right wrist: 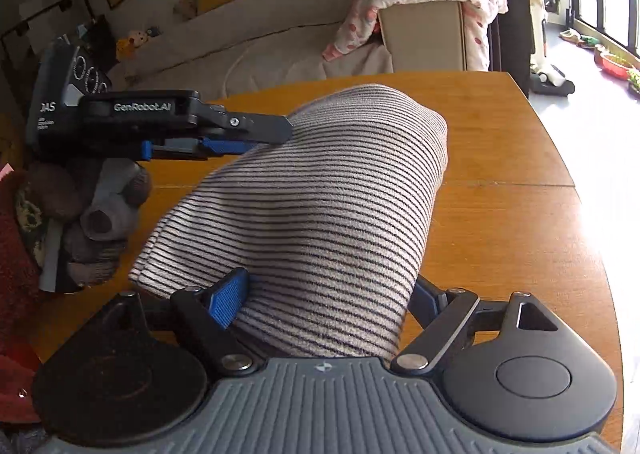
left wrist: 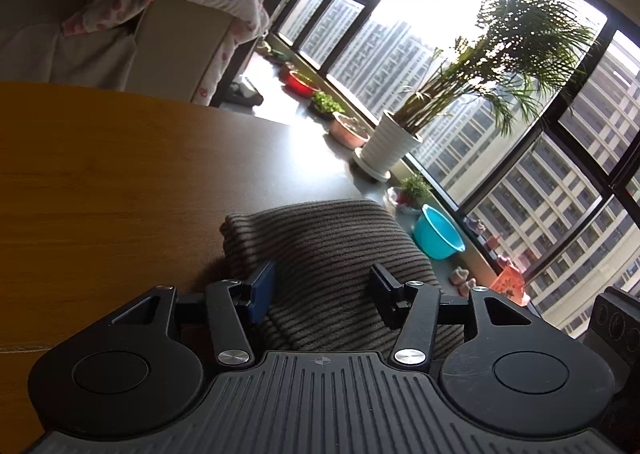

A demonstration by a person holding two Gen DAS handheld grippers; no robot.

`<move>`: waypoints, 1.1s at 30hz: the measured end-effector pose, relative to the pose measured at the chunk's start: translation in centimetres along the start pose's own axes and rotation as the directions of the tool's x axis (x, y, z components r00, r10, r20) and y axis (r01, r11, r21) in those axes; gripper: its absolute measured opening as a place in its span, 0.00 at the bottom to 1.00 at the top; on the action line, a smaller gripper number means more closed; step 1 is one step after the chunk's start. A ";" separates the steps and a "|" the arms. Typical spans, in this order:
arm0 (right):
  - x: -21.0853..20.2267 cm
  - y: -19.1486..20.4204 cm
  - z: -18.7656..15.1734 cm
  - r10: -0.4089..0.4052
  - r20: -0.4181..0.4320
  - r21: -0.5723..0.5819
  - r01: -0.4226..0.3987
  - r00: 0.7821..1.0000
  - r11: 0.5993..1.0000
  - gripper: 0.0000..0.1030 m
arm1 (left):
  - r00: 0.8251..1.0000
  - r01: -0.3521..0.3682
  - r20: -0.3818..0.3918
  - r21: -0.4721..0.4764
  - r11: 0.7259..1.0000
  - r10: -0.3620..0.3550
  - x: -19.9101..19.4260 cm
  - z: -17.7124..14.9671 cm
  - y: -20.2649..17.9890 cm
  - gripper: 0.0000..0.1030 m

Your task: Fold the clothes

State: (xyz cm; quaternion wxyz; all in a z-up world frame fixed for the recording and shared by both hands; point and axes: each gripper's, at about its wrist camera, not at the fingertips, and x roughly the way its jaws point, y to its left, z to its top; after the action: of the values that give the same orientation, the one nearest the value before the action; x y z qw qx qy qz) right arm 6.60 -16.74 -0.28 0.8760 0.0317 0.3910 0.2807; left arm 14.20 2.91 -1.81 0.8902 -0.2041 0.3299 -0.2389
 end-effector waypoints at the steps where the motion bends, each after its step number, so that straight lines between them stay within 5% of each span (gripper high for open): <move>1: -0.5 -0.4 0.2 0.028 0.011 0.024 -0.028 1.000 0.999 0.81 | 1.000 -0.005 -0.001 0.009 1.000 0.005 0.0 0.0 -0.1 0.54; 8: -3.8 -3.9 4.7 0.034 0.202 0.132 -0.062 0.979 0.989 0.81 | 1.000 0.001 -0.001 0.009 1.000 -0.001 0.0 0.0 0.3 0.55; 11: -1.3 -6.4 6.7 0.012 0.196 0.231 -0.058 0.981 0.971 0.62 | 1.000 -0.001 0.004 0.012 1.000 0.001 0.0 0.0 0.2 0.55; 16: 4.7 -8.7 8.1 0.007 0.135 0.362 -0.056 0.991 0.931 0.57 | 1.000 0.011 0.019 -0.001 1.000 -0.011 -0.3 0.2 0.6 0.54; 20: 4.9 -6.2 7.9 -0.115 0.176 0.198 0.079 0.978 0.977 0.57 | 0.999 -0.005 0.045 0.010 1.000 0.005 0.5 1.2 0.5 0.54; 24: 4.5 -6.9 6.7 -0.144 0.185 0.215 0.103 0.972 0.971 0.63 | 0.998 -0.037 0.049 0.003 0.999 0.037 -0.2 1.9 -0.7 0.56; 29: 2.8 -6.4 5.8 -0.196 0.225 0.145 0.166 0.955 0.975 0.65 | 0.995 -0.098 0.009 0.043 0.994 0.098 -2.4 0.5 -2.7 0.92; 33: 2.1 -6.4 5.8 -0.197 0.231 0.128 0.171 0.953 0.977 0.70 | 0.997 -0.051 -0.051 0.059 0.997 0.054 -4.1 -2.8 -3.9 0.91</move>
State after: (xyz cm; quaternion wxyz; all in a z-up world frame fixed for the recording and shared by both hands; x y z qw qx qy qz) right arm 14.77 -20.09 0.54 0.9366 0.0757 0.2966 0.1703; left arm 8.42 1.47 0.26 0.8927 -0.1635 0.3512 -0.2302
